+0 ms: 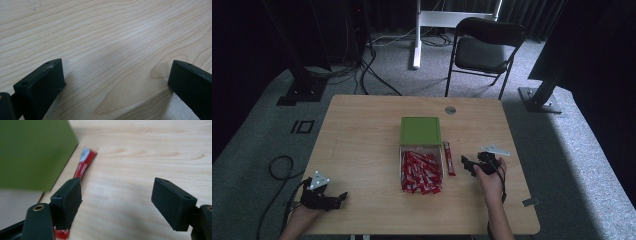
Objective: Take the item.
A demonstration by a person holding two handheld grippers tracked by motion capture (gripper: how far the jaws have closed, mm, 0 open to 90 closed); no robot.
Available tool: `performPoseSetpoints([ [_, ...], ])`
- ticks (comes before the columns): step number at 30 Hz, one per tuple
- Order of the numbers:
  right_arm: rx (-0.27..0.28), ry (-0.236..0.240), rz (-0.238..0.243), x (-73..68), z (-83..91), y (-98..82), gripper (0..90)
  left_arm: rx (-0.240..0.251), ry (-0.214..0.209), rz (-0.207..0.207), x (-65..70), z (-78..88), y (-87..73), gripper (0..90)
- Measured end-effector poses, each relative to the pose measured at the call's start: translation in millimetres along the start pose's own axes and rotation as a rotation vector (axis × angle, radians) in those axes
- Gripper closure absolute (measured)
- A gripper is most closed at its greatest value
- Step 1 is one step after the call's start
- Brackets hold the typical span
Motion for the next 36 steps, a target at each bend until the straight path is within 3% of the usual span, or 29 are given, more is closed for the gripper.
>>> performPoseSetpoints([
  [3,0.028,-0.031,0.016,6.8,4.3,-2.2,23.8,0.0,0.0,0.0,0.0,0.0,0.0,1.5],
  [9,0.065,-0.019,0.032,17.6,15.0,-4.4,25.8,0.0,0.0,0.0,0.0,0.0,0.0,1.5],
  [11,0.039,-0.029,0.069,19.7,18.0,-6.0,25.9,0.0,0.0,0.0,0.0,0.0,0.0,1.5],
  [14,0.025,-0.007,0.06,24.3,22.2,-9.4,25.8,0.0,0.0,0.0,0.0,0.0,0.0,1.5],
  [16,0.001,-0.026,0.098,27.8,25.6,-12.5,26.0,0.0,0.0,0.0,0.0,0.0,0.0,1.5],
  [19,-0.046,-0.012,0.133,31.1,29.3,-17.3,25.9,0.0,0.0,0.0,0.0,0.0,0.0,1.5],
  [22,-0.053,-0.017,0.159,33.9,33.7,-21.0,25.8,0.0,0.0,0.0,0.0,0.0,0.0,1.5],
  [30,-0.049,0.042,0.211,38.4,46.5,-31.0,20.5,0.0,0.0,0.001,0.1,0.0,0.0,1.5],
  [36,-0.062,0.038,0.227,44.6,54.8,-42.5,20.5,0.0,0.0,0.0,0.0,0.0,0.0,1.5],
])
Point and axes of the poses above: each handheld gripper's, and its own axes: z roughly backward along the jaws, y roughly out of its top, x roughly to its right, the point moved 2 cm from there along -z, roughly forward along the jaws, and after that the axes turned 3 degrees about -z, right-handed, at the moved point
